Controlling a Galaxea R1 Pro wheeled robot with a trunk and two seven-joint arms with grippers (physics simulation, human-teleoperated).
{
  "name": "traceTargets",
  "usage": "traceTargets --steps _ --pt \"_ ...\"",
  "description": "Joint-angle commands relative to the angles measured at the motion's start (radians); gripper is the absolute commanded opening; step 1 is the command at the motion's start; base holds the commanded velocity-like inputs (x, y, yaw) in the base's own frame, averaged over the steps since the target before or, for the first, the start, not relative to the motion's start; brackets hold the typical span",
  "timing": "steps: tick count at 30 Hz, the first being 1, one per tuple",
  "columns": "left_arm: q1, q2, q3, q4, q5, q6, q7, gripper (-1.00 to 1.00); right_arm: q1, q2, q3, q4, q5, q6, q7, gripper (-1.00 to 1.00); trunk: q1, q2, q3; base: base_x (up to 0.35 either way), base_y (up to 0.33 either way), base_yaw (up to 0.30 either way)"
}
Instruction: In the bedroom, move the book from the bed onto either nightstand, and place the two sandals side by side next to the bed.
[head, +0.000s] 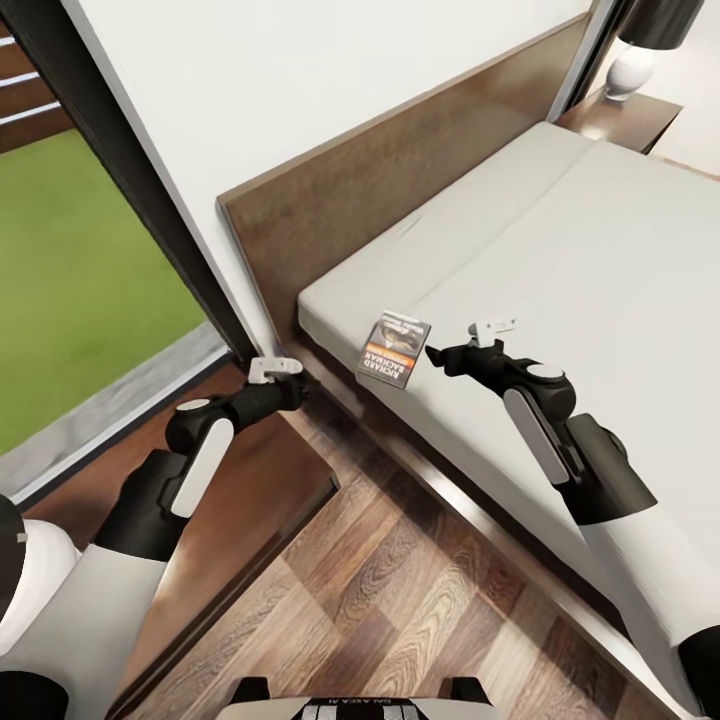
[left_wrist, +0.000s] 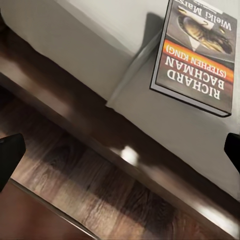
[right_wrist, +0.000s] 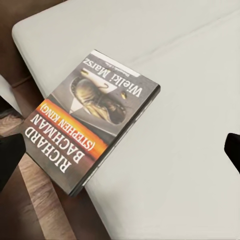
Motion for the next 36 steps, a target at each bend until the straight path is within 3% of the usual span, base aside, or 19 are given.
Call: traceTargets --steps 1,6,10,11,17,23,25,34,35,36 --pt "-0.001 0.000 0.000 0.001 -0.001 0.004 -0.003 1.00 -0.001 -0.001 0.002 -0.001 -0.007 0.003 -0.006 1.00 0.004 -0.008 -0.004 0.000 0.000 0.000" --pt "-0.001 -0.006 0.002 0.043 0.002 0.001 -0.006 1.00 0.000 -0.001 0.003 -0.001 -0.007 0.003 -0.007 1.00 0.023 -0.043 -0.019 0.000 0.000 0.000" --pt "-0.001 -0.008 0.002 0.061 0.004 -0.047 -0.008 1.00 0.001 -0.001 0.003 -0.001 -0.006 0.003 -0.007 1.00 0.038 -0.071 -0.032 0.000 0.000 0.000" --pt "0.000 -0.007 0.002 0.068 0.005 -0.090 -0.021 1.00 0.001 -0.001 0.003 -0.001 -0.006 0.003 -0.006 1.00 0.042 -0.078 -0.035 0.000 0.000 0.000" --pt "-0.001 -0.007 0.002 0.079 0.007 -0.110 -0.054 1.00 0.002 -0.001 0.010 0.002 -0.008 0.003 -0.002 1.00 0.065 -0.120 -0.054 0.000 0.000 0.000" --pt "-0.001 -0.007 0.004 0.126 0.023 -0.113 -0.105 1.00 0.016 -0.001 0.073 0.022 -0.004 -0.029 -0.006 1.00 0.088 -0.162 -0.073 0.000 0.000 0.000" --pt "-0.001 -0.010 0.005 0.179 0.029 -0.116 -0.158 1.00 0.020 -0.002 0.099 0.027 -0.003 -0.083 -0.008 1.00 0.096 -0.176 -0.079 0.000 0.000 0.000" --pt "-0.003 -0.022 0.006 0.183 0.033 -0.117 -0.186 1.00 0.021 -0.002 0.077 0.032 -0.014 -0.104 -0.004 1.00 0.130 -0.239 -0.107 0.000 0.000 0.000" --pt "-0.004 -0.022 0.007 0.159 0.068 -0.116 -0.188 1.00 0.021 -0.002 0.039 0.034 -0.016 -0.100 0.001 1.00 0.134 -0.246 -0.110 0.000 0.000 0.000" --pt "-0.004 -0.022 0.006 0.153 0.079 -0.116 -0.187 1.00 0.021 -0.002 0.033 0.034 -0.016 -0.100 0.002 1.00 0.138 -0.253 -0.113 0.000 0.000 0.000"
